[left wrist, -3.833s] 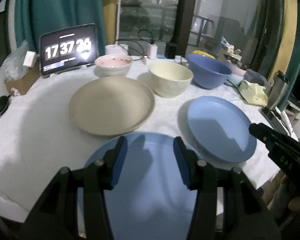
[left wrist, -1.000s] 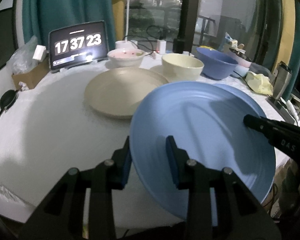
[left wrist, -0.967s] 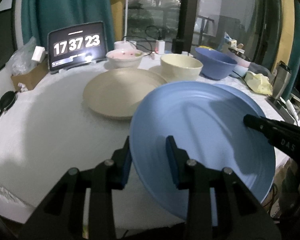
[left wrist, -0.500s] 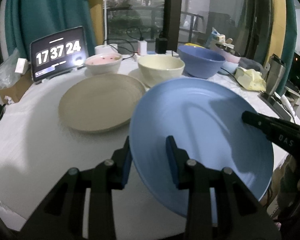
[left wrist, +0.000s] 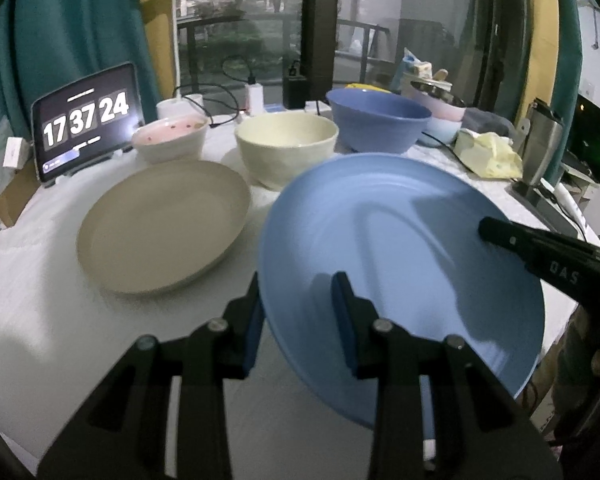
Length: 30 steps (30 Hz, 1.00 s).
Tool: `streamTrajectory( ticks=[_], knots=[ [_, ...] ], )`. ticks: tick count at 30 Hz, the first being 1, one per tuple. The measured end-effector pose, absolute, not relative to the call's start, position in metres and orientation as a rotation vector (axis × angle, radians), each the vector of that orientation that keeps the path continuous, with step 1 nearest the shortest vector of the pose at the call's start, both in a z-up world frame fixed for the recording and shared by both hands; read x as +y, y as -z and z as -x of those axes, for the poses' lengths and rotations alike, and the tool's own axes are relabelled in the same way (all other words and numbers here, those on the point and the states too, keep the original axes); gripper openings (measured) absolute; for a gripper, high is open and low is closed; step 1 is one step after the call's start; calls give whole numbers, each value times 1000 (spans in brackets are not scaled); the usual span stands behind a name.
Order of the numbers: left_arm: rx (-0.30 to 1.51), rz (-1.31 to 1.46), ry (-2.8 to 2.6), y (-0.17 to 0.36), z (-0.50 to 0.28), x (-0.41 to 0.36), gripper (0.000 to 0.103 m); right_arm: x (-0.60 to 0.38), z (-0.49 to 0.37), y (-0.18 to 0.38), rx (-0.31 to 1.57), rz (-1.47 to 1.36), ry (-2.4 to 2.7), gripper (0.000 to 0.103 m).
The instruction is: Organize plates and bowls
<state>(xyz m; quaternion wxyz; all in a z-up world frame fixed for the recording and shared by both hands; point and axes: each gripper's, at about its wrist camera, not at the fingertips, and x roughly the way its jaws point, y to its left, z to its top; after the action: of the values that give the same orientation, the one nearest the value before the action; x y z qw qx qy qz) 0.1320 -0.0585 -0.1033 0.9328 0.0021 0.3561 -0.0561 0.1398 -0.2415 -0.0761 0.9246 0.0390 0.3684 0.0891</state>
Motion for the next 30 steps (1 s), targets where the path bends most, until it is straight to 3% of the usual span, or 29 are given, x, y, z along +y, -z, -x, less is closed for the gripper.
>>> streamTrajectory(
  ticks=[30],
  knots=[
    [772,-45,162,126,-189,-98,35,-280,-173,98,779,-128,-94,22]
  ],
)
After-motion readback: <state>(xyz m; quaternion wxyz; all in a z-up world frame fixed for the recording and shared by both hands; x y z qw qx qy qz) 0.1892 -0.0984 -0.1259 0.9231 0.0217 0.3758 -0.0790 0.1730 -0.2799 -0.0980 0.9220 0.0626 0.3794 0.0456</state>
